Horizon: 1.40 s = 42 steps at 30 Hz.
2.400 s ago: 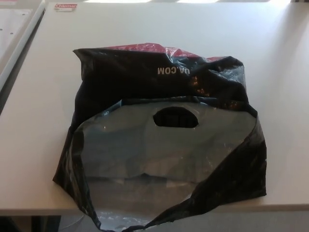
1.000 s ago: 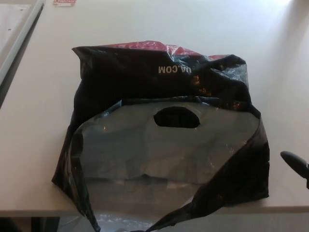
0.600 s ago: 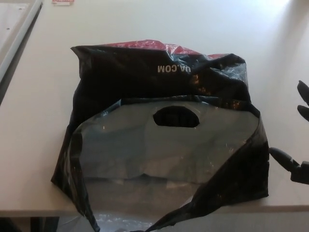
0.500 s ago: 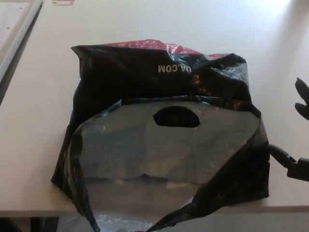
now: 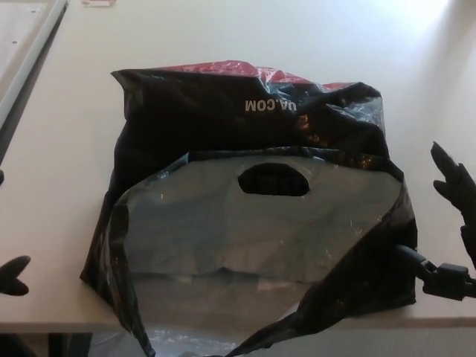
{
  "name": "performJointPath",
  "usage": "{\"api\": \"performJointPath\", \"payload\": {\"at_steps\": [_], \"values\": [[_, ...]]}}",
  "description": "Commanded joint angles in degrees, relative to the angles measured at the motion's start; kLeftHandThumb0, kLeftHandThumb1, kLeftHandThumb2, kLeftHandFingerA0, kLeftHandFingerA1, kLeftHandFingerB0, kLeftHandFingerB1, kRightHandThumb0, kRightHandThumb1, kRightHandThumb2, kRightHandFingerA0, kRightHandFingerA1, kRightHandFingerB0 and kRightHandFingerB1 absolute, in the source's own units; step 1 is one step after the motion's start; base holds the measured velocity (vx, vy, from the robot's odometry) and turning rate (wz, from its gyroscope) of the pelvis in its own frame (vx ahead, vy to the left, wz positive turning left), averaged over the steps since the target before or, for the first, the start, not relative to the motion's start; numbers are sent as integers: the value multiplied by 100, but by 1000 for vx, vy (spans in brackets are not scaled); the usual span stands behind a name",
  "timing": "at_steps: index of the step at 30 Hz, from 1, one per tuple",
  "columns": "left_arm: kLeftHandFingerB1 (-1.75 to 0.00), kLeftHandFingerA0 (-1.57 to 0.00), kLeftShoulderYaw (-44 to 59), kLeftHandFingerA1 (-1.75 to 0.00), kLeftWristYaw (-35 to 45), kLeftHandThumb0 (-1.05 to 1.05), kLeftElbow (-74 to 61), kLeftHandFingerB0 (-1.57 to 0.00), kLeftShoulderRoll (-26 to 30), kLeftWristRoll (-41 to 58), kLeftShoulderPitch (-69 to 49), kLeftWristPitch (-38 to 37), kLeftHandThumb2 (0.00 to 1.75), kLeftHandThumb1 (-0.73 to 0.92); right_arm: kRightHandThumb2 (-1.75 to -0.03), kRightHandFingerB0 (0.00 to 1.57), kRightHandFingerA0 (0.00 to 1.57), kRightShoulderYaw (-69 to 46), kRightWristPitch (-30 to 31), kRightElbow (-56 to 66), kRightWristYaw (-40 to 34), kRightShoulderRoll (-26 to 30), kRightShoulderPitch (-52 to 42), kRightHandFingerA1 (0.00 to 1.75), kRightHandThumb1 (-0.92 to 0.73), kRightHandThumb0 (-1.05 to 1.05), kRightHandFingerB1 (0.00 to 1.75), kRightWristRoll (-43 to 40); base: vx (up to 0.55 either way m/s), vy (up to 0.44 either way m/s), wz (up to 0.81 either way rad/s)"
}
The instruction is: A plastic bag is kept infront of the robot in the middle of the desk and the robot uses both its hands to grab it from the top and lifts it up and then releases it.
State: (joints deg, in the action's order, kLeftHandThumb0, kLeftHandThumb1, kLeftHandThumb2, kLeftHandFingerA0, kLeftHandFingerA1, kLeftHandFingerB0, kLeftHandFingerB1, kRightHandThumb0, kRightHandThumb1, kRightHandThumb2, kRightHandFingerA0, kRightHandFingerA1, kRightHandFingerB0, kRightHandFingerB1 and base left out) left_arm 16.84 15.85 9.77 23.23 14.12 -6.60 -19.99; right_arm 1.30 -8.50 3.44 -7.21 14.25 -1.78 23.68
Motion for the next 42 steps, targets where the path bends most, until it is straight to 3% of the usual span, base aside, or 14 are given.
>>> {"api": "performJointPath", "payload": {"at_steps": [1, 10, 12, 13, 14, 18, 19, 22, 29, 30, 35, 36, 37, 42], "values": [[-32, -55, -106, -38, 530, -34, -138, -32, 325, 229, -60, 981, 53, 40, -56, 0, 22, 31, -333, -162, -197, 128, -108, 41, -54, -38, 17, 192, 0, 0, 0], [-40, -55, -383, -46, 930, -44, 354, -31, 596, 1, 212, 1111, 62, 33, -56, 0, 20, 55, -329, -292, -62, 220, -56, 39, -55, -42, 17, 188, 0, 0, 0], [-41, -53, -547, -46, 935, -46, 382, -31, 719, -257, 265, 1191, 64, 34, -70, 0, 14, 59, -347, -318, 35, 233, -58, 45, -49, -43, 14, 93, 0, 0, 0], [-41, -53, -587, -46, 1027, -46, 426, -31, 779, -275, 274, 1140, 64, 34, -70, 0, 14, 70, -333, -321, 95, 240, -47, 45, -49, -43, 14, 57, 0, 0, 0], [-40, -53, -684, -46, 1134, -46, 476, -30, 905, -361, 343, 1136, 64, 34, -56, 0, 19, 102, -378, -333, 53, 303, -49, 40, -55, -43, 18, 188, 0, 0, 0], [-39, -53, -980, -45, 1465, -42, 471, -31, 1357, -515, 718, 1398, 62, 33, -56, 0, 21, 155, -544, -460, 82, 408, 4, 40, -54, -43, 19, 194, 0, 0, 0], [-33, -57, -1048, -38, 1522, -32, 440, -33, 1433, -525, 809, 1467, 52, 37, -56, 0, 21, 165, -608, -477, 71, 425, -4, 40, -54, -42, 20, 187, 0, 0, 0], [-36, -51, -1224, -43, 1561, -36, 94, -30, 1615, -570, 1079, 1914, 58, 33, -56, 0, 20, 202, -640, -473, 85, 452, -4, 40, -54, -42, 19, 192, 0, 0, 0], [-36, -53, -1455, -45, 1561, -39, -426, -30, 1548, -571, 1504, 2486, 58, 33, -56, 0, 19, 266, -519, -427, 444, 548, -12, 39, -55, -43, 15, 12, 0, 0, 0], [-35, -52, -1492, -44, 1483, -33, -516, -31, 1451, -587, 1510, 2513, 56, 33, -72, 0, 11, 278, -322, -347, 750, 575, -22, 44, -50, -47, 10, -177, 0, 0, 0], [-31, -52, -1534, -40, 1365, -25, -808, -30, 1265, -576, 1412, 2797, 52, 39, -70, 0, 10, 278, -200, -348, 1449, 700, -28, 44, -48, -45, 11, -722, 0, 0, 0], [-31, -52, -1543, -39, 1353, -26, -837, -30, 1226, -581, 1390, 2822, 52, 38, -56, 0, 12, 275, -205, -372, 1532, 708, -27, 37, -54, -42, 15, -806, 0, 0, 0], [-35, -51, -1555, -44, 1372, -32, -868, -28, 1181, -560, 1363, 2861, 57, 34, -72, 0, 9, 291, -218, -408, 1593, 746, -16, 44, -46, -50, 11, -804, 0, 0, 0], [-31, -56, -1594, -42, 1488, -23, -771, -31, 972, -519, 1265, 2731, 51, 38, -72, 0, 9, 316, -243, -623, 1783, 820, 141, 43, -47, -52, 8, -878, 0, 0, 0]]}}
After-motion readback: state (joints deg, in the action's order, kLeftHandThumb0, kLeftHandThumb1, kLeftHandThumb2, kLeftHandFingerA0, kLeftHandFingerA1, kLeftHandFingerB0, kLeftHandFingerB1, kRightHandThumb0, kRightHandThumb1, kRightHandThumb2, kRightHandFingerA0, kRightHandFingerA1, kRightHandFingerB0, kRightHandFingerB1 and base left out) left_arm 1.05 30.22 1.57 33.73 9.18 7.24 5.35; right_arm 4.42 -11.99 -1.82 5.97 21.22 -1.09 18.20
